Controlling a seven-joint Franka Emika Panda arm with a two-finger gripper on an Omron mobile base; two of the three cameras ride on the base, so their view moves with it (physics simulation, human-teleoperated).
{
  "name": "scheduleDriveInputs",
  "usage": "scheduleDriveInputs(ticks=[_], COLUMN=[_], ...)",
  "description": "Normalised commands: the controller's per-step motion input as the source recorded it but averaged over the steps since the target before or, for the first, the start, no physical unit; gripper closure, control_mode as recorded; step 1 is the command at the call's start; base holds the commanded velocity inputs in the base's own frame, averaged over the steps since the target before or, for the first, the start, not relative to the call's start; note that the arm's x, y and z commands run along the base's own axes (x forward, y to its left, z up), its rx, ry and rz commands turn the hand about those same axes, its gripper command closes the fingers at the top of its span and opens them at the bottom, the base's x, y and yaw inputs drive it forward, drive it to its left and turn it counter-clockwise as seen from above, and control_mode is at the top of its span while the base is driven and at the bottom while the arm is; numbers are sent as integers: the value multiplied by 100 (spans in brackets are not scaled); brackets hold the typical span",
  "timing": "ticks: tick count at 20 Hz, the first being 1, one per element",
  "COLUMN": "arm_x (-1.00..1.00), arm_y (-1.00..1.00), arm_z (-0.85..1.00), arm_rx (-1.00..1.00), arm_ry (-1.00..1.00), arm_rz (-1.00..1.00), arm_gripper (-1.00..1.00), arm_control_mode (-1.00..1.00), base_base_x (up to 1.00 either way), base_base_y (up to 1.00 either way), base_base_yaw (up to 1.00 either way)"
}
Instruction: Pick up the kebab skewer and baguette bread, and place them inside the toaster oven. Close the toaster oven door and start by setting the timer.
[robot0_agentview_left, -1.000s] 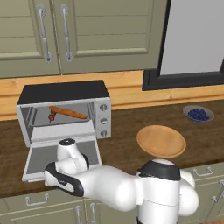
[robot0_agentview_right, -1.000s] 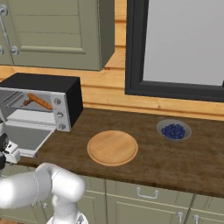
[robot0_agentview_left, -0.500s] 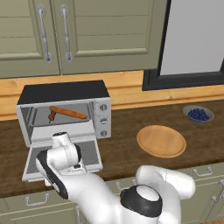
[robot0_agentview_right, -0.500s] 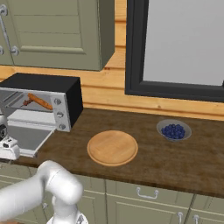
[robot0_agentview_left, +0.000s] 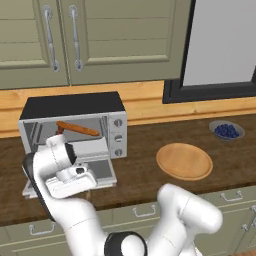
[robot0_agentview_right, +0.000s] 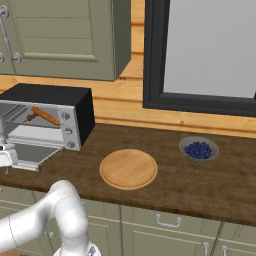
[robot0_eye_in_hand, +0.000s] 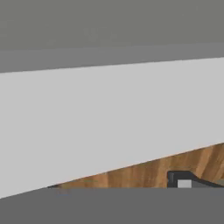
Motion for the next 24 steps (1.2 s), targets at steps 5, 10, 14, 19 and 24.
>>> scheduleDriveInputs(ticks=[5, 10, 14, 19, 24], arm_x=[65, 71, 79, 83, 96], arm_y=[-10, -15, -23, -30, -34], arm_z=[-13, -20, -4, 0, 1], arm_rx=[0, 0, 1, 1, 2], arm_ry=[-64, -66, -56, -42, -25], arm_rz=[1, 2, 2, 1, 0], arm_gripper=[-100, -100, -100, -100, -100], arm_control_mode=[-100, -100, -100, -100, -100], base_base_x=[0, 0, 0, 0, 0], base_base_y=[0, 0, 0, 0, 0], base_base_yaw=[0, 0, 0, 0, 0])
